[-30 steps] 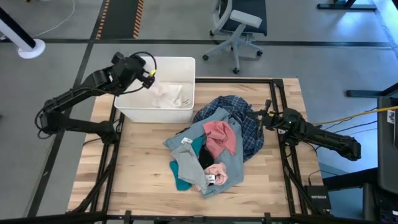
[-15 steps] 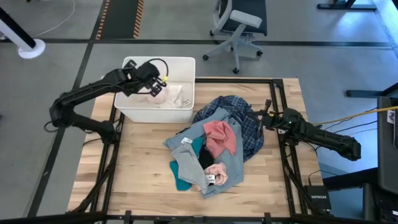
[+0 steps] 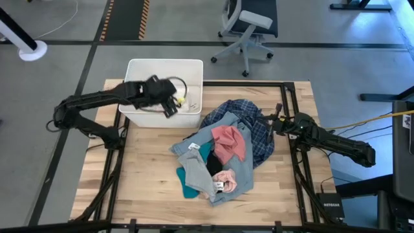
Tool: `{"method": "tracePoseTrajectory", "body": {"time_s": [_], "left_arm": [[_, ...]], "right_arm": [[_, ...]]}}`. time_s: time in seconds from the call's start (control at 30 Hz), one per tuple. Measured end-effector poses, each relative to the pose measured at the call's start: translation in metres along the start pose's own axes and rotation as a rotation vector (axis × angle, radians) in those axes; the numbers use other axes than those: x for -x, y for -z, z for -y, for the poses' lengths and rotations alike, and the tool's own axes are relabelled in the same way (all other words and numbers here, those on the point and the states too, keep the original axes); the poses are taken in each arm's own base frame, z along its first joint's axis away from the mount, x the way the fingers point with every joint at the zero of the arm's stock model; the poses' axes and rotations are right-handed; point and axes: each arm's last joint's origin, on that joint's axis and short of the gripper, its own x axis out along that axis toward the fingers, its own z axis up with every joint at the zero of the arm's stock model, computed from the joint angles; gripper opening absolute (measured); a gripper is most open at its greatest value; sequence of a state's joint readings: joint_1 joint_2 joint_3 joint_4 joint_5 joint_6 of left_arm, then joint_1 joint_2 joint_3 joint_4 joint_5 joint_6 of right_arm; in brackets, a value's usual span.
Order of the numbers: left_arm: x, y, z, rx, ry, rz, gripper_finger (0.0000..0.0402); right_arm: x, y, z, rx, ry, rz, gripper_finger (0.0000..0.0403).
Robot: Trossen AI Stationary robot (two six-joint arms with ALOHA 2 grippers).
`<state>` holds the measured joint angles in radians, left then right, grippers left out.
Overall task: Sort clothes
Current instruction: Put the gray underwear into the white laundry bin
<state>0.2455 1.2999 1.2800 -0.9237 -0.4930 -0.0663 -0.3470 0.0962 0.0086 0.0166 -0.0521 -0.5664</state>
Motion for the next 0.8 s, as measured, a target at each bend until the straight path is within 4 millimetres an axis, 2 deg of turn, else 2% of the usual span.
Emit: {"method": "tracePoseTrajectory", "body": {"time_s": [0.23, 0.53, 0.67, 0.8], "left_arm": [[0.031, -0.002, 0.053, -0.118, 0.160, 0.156, 0.0173], [0.072, 0.003, 0.101, -0.211, 0.364, 0.348, 0.0173], [0.079, 0.012, 0.120, -0.234, 0.505, 0.376, 0.0173], [0.075, 0.026, 0.137, -0.254, 0.588, 0.357, 0.0173]], "right_arm": [[0.000, 0.000, 0.000, 0.000, 0.000, 0.000, 0.0035], [0.000, 0.000, 0.000, 0.000, 0.000, 0.000, 0.0035], [0.000, 0.000, 0.000, 0.000, 0.000, 0.000, 0.0035], [0.000, 0.000, 0.000, 0.000, 0.000, 0.000, 0.0035]]}}
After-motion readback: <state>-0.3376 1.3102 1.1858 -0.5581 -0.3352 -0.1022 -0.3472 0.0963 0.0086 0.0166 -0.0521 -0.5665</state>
